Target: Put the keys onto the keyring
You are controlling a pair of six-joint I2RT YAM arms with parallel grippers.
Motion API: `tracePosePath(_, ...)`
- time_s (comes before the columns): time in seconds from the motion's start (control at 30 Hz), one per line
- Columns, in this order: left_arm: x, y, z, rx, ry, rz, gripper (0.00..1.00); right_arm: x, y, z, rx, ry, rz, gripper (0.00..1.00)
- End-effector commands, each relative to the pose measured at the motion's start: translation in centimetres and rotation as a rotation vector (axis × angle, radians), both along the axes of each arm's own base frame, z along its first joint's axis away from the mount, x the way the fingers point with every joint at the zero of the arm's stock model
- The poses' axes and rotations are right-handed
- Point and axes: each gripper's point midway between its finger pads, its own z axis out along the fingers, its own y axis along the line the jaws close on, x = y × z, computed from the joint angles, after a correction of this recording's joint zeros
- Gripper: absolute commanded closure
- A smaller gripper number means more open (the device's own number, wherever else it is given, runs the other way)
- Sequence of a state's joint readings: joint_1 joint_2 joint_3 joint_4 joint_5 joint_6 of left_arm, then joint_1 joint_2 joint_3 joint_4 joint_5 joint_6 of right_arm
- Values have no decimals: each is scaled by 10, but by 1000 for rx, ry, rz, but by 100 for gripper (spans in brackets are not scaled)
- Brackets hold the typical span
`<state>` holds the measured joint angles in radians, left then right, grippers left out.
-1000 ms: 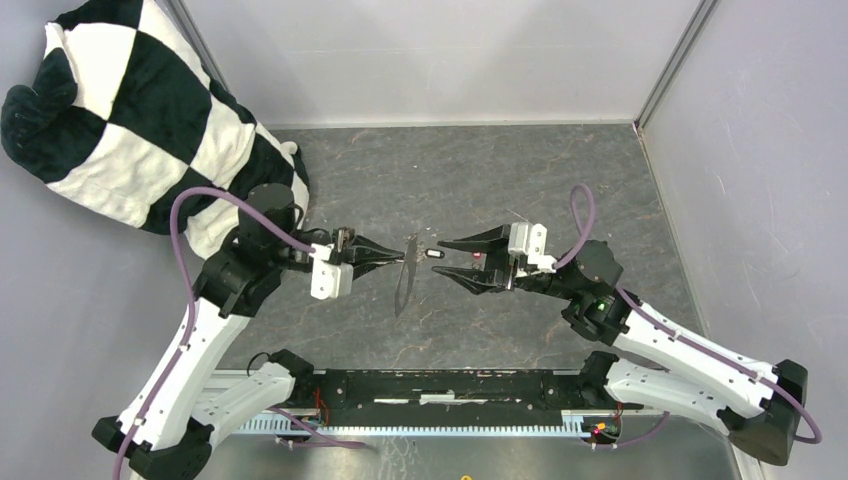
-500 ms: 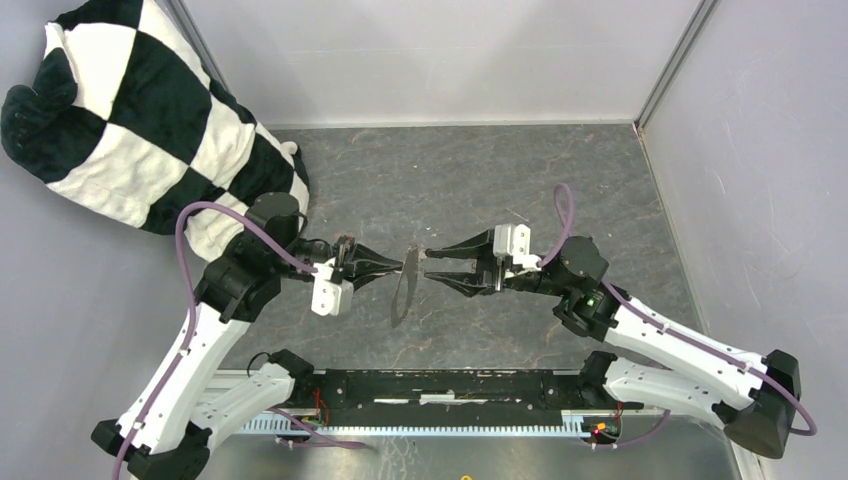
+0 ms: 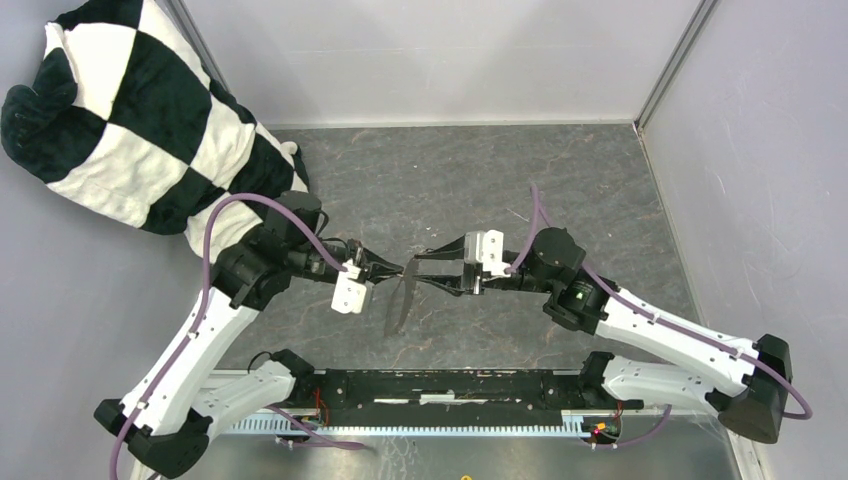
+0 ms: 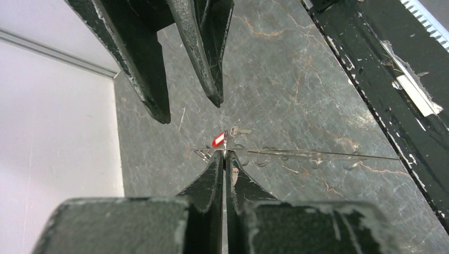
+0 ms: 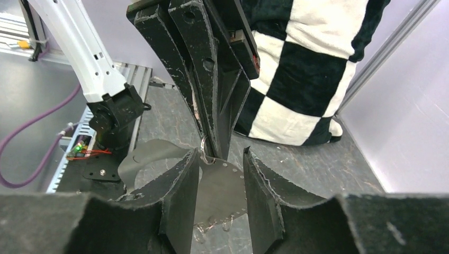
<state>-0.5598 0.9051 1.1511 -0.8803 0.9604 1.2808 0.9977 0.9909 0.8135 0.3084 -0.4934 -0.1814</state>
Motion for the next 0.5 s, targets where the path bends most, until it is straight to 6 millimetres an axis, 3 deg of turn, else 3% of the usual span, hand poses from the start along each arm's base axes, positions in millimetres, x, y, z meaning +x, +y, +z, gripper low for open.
tracePosePath(0.0,4,2,8,39,-37,24,98,7,5,13,-29,-74,-35,58)
tracePosePath(0.2,-1,2,9,29,-51,5,98,8,16,2,-111,-104,-48,59)
tracePosePath(0.47,-31,-1,27,-148,-149,-102,98,-1,-13,14,-2,-160,-93,58)
